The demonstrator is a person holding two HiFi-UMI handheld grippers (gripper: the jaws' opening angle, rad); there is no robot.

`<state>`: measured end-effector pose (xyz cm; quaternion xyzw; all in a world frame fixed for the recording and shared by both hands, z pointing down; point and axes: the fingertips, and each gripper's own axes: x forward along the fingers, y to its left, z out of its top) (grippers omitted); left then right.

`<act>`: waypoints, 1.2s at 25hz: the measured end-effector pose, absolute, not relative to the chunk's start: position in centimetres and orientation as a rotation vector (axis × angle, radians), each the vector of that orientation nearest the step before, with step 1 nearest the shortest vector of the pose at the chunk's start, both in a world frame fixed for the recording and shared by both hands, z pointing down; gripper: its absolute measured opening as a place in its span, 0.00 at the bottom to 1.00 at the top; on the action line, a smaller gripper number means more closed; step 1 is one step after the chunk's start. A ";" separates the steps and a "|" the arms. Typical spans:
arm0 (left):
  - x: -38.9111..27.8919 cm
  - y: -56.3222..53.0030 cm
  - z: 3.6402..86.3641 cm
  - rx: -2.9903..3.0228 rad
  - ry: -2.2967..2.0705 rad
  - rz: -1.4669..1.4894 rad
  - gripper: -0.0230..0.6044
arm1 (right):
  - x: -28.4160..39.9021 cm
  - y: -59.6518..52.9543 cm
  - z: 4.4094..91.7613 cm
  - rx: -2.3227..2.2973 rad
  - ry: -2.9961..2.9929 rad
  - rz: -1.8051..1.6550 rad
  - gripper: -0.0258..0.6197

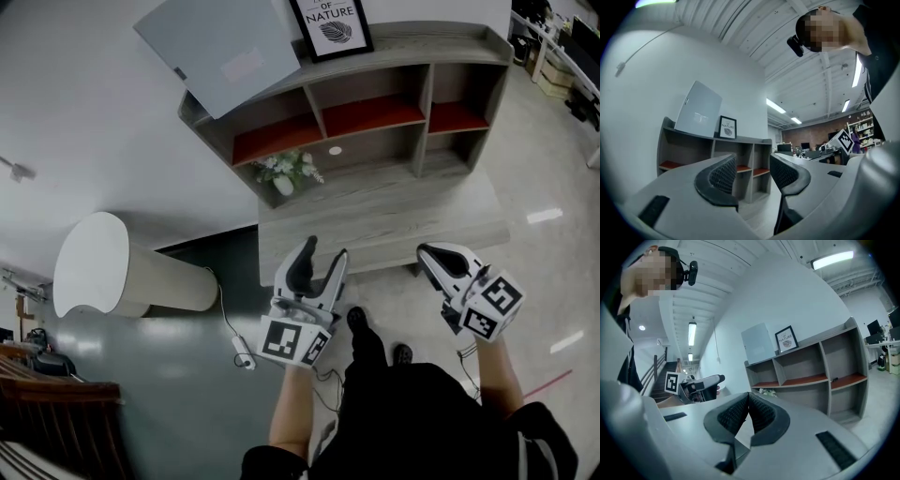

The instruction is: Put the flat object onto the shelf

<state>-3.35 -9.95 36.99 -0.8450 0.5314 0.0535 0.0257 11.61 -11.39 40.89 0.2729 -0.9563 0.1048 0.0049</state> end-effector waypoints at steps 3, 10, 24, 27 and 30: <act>-1.9 -8.3 37.7 -2.608 1.655 0.158 0.34 | 12.9 -10.1 41.5 0.846 -2.990 0.338 0.06; 1.0 -5.0 38.8 -2.604 1.706 0.161 0.23 | 15.2 -7.3 42.7 0.811 -2.989 0.385 0.06; 2.2 -1.4 39.1 -2.553 1.763 0.103 0.09 | 16.1 -5.2 41.6 0.755 -3.047 0.376 0.06; 1.8 -1.0 39.2 -2.561 1.762 0.065 0.06 | 16.2 -5.3 41.0 0.794 -3.050 0.353 0.06; 1.4 -0.6 39.0 -2.596 1.765 0.080 0.06 | 16.2 -5.0 40.5 0.812 -3.045 0.317 0.06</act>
